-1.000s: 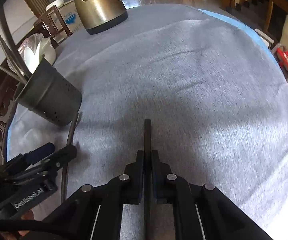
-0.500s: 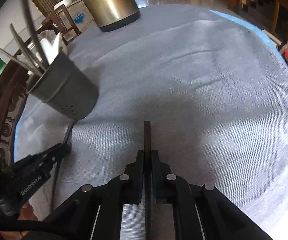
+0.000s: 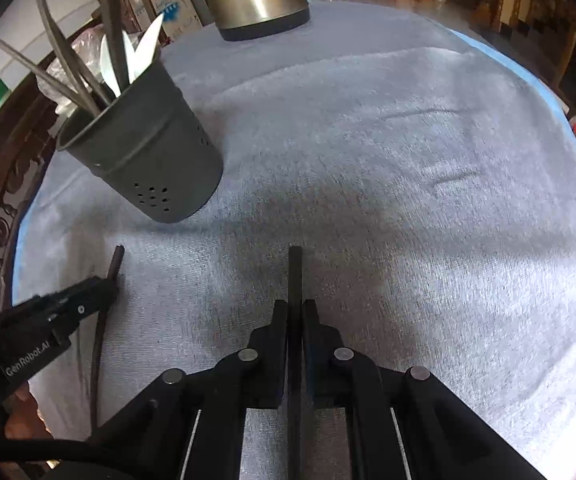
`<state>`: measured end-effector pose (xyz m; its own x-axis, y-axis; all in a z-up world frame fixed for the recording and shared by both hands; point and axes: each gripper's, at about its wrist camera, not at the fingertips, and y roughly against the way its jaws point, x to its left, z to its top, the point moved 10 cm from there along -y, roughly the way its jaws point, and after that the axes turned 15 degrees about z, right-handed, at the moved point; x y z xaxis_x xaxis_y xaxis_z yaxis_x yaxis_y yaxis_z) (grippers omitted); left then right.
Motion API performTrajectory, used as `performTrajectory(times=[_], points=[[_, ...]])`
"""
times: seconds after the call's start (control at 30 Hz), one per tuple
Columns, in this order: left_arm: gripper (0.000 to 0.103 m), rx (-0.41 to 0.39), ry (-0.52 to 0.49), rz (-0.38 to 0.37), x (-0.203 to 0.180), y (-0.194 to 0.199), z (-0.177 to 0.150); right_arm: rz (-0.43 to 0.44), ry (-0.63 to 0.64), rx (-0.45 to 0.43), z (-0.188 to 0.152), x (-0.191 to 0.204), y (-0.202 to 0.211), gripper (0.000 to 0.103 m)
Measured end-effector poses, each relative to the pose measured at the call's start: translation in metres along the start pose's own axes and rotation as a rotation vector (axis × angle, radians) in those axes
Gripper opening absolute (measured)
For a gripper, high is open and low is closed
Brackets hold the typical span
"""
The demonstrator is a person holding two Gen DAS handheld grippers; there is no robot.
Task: Organize utensils
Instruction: 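Lift both chopsticks over the grey holder and open both tools to drop them in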
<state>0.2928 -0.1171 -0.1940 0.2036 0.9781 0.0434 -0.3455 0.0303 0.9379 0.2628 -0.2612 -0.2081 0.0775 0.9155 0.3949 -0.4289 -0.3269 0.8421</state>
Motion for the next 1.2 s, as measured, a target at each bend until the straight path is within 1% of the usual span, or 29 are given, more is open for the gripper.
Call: performTrajectory(times=[0.07,0.13,0.23,0.3,0.4,0.47,0.5,0.63,0.77,0.8,1.07,1.2], points=[[0.021,-0.009,-0.013,-0.001,-0.003,-0.002,0.005,-0.008,0.035,-0.005,0.002,0.001,-0.001,0.008],[0.008,-0.012,-0.017,-0.003,-0.006,-0.004,0.007,-0.011,0.039,-0.006,0.006,0.002,-0.003,0.007],[0.007,-0.036,-0.019,0.005,-0.007,-0.004,0.013,0.002,0.046,-0.014,0.005,0.005,0.0,0.007],[0.007,-0.07,-0.019,0.002,-0.002,0.008,0.011,0.032,0.05,-0.048,0.004,0.005,0.012,0.007],[0.007,-0.13,0.005,-0.021,0.0,0.034,0.019,0.083,0.058,-0.096,0.007,0.016,0.03,0.007],[0.007,-0.189,0.013,-0.03,0.007,0.06,0.028,0.117,0.073,-0.135,0.011,0.025,0.045,0.007],[0.007,-0.207,0.015,-0.03,0.01,0.067,0.032,0.136,0.082,-0.157,0.013,0.031,0.054,0.007],[0.007,-0.327,0.035,-0.044,0.02,0.118,0.046,0.191,0.123,-0.263,0.024,0.056,0.088,0.007],[0.007,-0.419,0.052,-0.057,0.029,0.16,0.052,0.239,0.161,-0.385,0.033,0.084,0.123,0.007],[0.007,-0.432,0.054,-0.059,0.028,0.166,0.049,0.245,0.172,-0.422,0.036,0.09,0.134,0.007],[0.007,-0.566,0.078,-0.075,0.036,0.225,0.073,0.286,0.195,-0.609,0.068,0.124,0.188,0.007],[0.007,-0.617,0.077,-0.091,0.036,0.253,0.089,0.308,0.192,-0.71,0.097,0.135,0.215,0.007]])
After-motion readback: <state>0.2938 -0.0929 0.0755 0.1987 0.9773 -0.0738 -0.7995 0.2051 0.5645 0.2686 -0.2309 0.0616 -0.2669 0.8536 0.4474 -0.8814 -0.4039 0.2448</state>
